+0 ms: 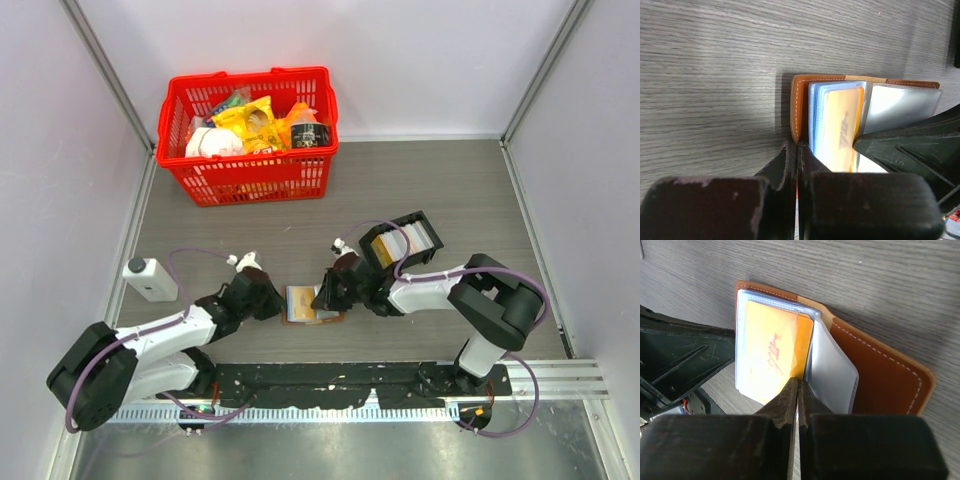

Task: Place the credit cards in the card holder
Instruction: Insert the credit card into the card holder.

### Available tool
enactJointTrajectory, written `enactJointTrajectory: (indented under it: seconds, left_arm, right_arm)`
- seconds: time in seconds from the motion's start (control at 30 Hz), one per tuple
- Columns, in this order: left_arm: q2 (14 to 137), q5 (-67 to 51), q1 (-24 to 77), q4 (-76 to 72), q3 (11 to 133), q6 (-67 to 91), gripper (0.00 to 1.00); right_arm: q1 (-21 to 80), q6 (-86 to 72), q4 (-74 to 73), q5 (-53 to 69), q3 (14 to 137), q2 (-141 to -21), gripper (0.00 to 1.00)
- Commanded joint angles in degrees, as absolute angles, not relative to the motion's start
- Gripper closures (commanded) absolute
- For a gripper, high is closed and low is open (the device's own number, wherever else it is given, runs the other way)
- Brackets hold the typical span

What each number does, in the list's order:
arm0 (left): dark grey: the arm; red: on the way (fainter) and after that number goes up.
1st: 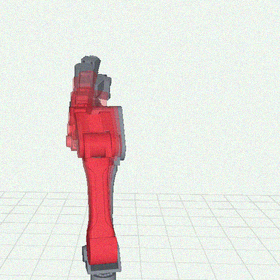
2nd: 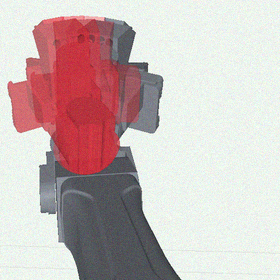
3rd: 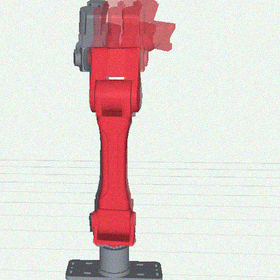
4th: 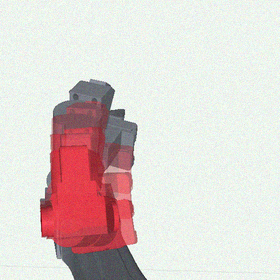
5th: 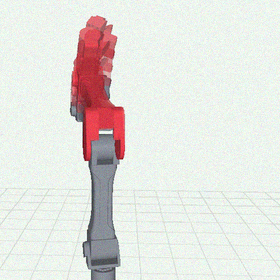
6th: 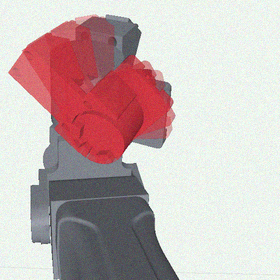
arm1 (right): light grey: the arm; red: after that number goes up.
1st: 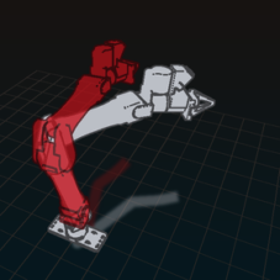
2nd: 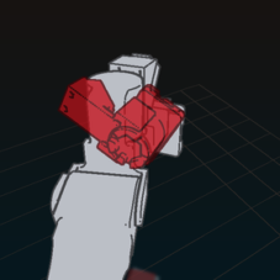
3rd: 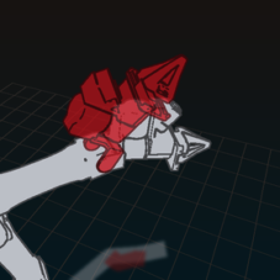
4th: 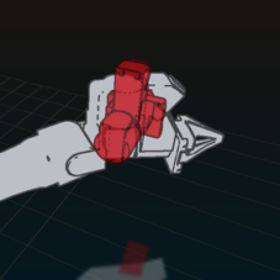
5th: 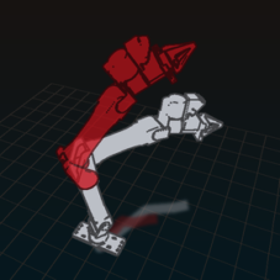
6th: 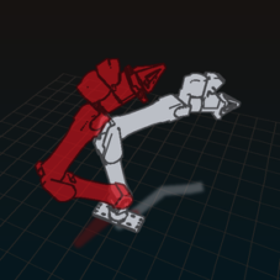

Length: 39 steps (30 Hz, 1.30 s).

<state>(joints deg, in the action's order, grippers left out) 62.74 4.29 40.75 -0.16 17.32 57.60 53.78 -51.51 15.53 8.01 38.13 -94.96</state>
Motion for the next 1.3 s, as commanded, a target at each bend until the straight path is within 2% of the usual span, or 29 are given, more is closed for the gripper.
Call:
enactJointTrajectory:
  seconds: [0.0,0.03,0.17,0.27,0.47,0.63,0.87,1.27]
  left_arm:
    - [64.78,3.96,40.87,1.93,16.96,56.34,1.00]
    - [64.78,3.96,40.96,2.11,17.05,56.25,1.00]
    - [64.42,3.96,40.87,2.37,16.96,56.16,1.00]
    - [64.16,3.78,40.87,2.20,16.61,56.16,1.00]
    - [64.86,3.16,40.87,1.67,16.61,55.90,1.00]
    - [65.57,2.99,40.87,1.23,16.61,55.98,1.00]
    - [65.48,3.08,40.87,1.49,16.70,55.99,1.00]
    - [65.39,2.90,40.87,1.23,16.79,55.99,1.00]
  right_arm:
    - [54.05,-52.29,15.14,5.10,38.05,-92.90,0.90]
    - [53.88,-52.47,14.51,4.14,38.06,-93.07,0.83]
    - [53.09,-53.44,14.77,4.04,37.44,-93.77,0.71]
    - [53.00,-53.26,15.12,4.48,37.62,-95.18,0.67]
    - [53.17,-55.01,19.15,7.91,37.01,-98.96,0.67]
    - [53.09,-56.25,25.83,10.28,34.72,-98.00,0.76]
    - [53.09,-55.46,27.95,9.84,34.01,-91.24,0.87]
    - [53.09,-55.37,29.26,10.55,33.66,-89.82,0.90]
